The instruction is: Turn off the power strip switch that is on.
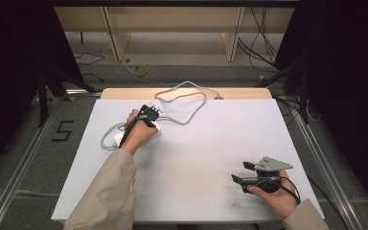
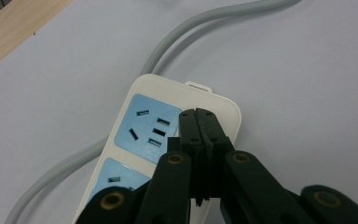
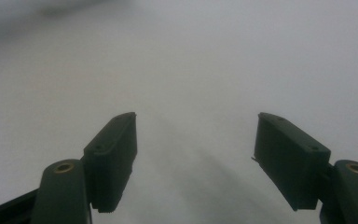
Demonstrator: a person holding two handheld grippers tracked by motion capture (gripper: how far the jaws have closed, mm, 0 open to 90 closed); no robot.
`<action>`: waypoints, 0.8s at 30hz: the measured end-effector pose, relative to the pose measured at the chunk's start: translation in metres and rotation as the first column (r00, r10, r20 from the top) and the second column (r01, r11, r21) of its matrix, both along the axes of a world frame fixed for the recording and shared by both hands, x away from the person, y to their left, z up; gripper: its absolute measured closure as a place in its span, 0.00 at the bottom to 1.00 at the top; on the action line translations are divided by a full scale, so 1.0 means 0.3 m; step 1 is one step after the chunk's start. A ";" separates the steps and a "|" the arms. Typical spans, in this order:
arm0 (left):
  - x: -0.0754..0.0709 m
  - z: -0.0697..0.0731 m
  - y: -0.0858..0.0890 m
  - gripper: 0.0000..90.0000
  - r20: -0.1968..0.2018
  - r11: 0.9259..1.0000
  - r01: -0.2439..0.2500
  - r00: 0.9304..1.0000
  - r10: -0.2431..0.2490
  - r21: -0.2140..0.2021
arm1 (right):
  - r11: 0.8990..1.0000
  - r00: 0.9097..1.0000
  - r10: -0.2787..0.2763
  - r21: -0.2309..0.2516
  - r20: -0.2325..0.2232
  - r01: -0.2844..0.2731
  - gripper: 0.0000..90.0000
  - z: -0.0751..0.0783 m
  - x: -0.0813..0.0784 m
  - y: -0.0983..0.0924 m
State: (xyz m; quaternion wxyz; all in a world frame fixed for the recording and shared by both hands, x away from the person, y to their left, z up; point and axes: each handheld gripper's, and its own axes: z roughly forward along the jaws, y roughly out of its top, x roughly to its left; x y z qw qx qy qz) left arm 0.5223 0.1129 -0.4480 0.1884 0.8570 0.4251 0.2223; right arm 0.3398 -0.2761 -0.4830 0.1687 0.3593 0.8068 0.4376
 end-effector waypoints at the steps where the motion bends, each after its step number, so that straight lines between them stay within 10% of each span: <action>1: 0.000 0.000 0.000 1.00 0.000 1.000 0.001 1.000 -0.001 -0.001 | 1.000 1.000 0.000 0.000 0.000 0.000 0.34 0.000 0.000 0.000; 24: 0.001 0.001 0.004 1.00 0.001 1.000 -0.005 1.000 0.005 -0.013 | 1.000 1.000 -0.002 0.002 0.001 0.002 0.34 -0.001 0.002 0.000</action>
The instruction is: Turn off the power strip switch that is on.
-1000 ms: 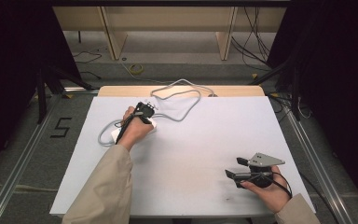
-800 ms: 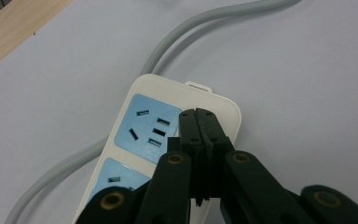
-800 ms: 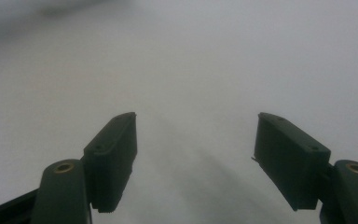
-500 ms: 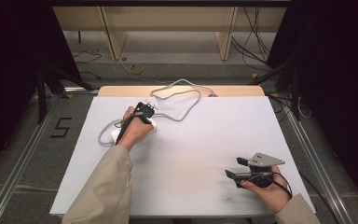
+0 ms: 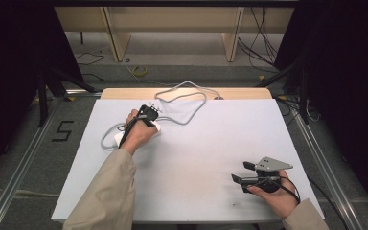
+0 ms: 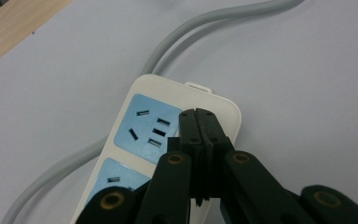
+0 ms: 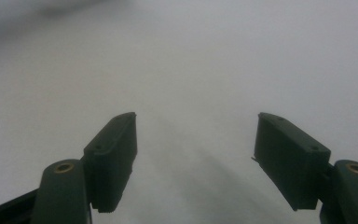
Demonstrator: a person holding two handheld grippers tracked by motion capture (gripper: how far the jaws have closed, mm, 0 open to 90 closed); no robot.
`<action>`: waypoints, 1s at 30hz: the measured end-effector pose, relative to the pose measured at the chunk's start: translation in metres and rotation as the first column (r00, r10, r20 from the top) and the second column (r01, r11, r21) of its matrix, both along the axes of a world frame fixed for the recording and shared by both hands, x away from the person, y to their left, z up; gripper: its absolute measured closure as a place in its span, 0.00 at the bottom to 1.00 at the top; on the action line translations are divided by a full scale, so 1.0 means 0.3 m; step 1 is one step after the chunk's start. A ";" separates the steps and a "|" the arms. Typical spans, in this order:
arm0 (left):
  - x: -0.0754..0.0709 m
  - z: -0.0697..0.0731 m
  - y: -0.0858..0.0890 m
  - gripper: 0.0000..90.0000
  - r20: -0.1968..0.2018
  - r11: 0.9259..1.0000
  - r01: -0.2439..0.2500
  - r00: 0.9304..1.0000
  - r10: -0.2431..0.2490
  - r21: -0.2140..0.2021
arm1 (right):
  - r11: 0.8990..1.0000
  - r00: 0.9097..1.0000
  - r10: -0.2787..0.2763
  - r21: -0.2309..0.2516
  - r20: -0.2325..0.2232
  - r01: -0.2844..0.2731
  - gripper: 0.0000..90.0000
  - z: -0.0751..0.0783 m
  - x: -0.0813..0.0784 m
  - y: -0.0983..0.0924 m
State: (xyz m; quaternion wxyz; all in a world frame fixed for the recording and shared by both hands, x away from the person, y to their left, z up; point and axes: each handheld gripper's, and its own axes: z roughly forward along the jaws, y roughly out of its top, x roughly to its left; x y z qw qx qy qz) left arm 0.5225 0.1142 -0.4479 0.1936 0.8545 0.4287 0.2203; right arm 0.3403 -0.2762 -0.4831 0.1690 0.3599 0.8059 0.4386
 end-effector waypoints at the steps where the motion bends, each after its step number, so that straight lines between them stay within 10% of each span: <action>1: -0.001 -0.001 -0.002 1.00 0.001 1.000 -0.001 1.000 0.001 -0.001 | 1.000 1.000 -0.001 0.000 0.000 0.001 0.34 0.000 0.000 0.000; 30: 0.002 0.000 0.001 1.00 0.004 1.000 0.002 1.000 -0.002 0.000 | 1.000 1.000 -0.001 0.003 0.003 0.001 0.34 0.002 0.001 -0.002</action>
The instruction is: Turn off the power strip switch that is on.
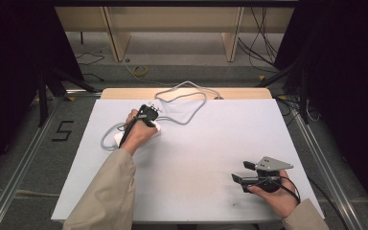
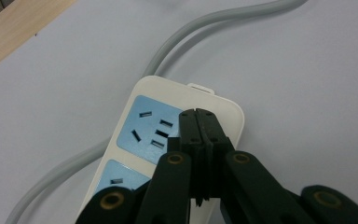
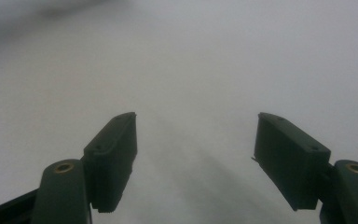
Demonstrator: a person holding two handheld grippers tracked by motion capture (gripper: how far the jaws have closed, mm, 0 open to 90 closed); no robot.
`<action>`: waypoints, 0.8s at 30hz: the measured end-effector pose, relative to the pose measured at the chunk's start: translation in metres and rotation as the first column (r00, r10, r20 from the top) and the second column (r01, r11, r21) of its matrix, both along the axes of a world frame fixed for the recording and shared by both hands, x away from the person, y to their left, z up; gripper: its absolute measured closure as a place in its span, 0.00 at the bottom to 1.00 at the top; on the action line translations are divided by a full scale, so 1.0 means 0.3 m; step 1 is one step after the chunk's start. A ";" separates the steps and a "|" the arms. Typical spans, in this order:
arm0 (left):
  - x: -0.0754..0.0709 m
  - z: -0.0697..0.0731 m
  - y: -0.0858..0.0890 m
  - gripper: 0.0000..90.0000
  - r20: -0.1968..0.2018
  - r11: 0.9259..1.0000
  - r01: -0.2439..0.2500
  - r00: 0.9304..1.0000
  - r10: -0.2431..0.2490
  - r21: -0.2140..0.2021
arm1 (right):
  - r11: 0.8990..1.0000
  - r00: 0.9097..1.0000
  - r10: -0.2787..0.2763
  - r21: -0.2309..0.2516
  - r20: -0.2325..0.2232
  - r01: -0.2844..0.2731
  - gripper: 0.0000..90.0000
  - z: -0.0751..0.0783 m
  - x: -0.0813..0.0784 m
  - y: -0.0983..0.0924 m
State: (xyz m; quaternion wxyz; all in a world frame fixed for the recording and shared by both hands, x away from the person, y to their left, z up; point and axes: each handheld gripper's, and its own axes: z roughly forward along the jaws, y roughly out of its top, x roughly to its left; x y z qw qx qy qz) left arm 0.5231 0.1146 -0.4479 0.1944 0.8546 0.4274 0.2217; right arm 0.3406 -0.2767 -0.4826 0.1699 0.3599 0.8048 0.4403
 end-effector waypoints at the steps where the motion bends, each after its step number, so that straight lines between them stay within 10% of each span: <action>1: 0.000 0.000 0.000 1.00 0.000 1.000 0.003 1.000 -0.003 0.004 | 1.000 1.000 0.001 0.000 0.000 -0.001 0.34 0.000 0.000 0.000; 24: -0.002 0.011 0.000 1.00 0.008 1.000 0.002 1.000 -0.002 -0.013 | 1.000 1.000 0.000 0.002 0.002 0.000 0.34 0.001 0.000 -0.001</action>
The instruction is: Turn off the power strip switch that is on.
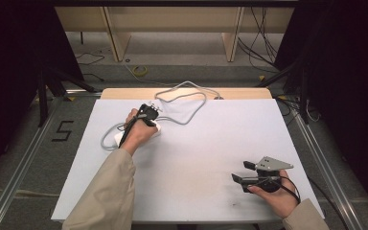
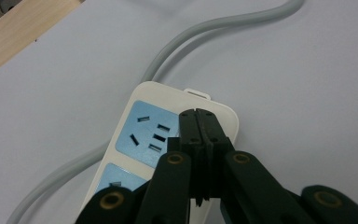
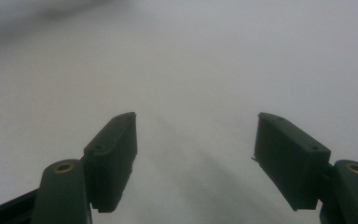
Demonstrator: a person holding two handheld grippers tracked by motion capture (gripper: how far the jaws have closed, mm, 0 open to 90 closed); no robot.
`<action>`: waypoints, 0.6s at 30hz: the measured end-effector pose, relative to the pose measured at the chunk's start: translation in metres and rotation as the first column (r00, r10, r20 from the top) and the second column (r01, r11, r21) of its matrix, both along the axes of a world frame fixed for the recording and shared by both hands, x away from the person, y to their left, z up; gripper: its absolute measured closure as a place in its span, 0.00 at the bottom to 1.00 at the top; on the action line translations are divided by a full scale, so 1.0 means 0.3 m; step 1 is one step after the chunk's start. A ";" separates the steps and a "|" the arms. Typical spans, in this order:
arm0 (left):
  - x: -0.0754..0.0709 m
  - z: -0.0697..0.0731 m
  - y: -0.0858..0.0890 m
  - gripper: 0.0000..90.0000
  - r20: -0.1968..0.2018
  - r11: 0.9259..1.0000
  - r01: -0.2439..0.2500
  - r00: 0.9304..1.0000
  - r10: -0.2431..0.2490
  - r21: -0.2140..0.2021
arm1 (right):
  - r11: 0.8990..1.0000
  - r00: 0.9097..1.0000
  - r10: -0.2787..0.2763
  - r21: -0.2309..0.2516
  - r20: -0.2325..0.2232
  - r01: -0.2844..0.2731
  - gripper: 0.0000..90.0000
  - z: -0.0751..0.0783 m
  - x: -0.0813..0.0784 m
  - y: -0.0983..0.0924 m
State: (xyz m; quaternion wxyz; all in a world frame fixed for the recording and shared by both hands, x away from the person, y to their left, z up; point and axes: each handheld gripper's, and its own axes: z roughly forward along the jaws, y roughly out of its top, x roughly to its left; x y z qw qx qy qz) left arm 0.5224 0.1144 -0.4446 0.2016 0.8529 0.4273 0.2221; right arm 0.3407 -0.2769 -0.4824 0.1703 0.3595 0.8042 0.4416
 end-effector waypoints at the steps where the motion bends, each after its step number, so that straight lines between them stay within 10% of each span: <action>1: 0.000 0.001 0.000 1.00 0.003 1.000 -0.002 1.000 0.002 0.000 | 1.000 1.000 0.000 0.000 0.000 0.000 0.34 0.000 0.000 0.000; 18: -0.038 0.046 0.008 0.96 0.033 0.999 0.015 0.999 -0.013 -0.049 | 1.000 1.000 -0.002 0.000 0.003 0.002 0.34 0.000 0.000 0.000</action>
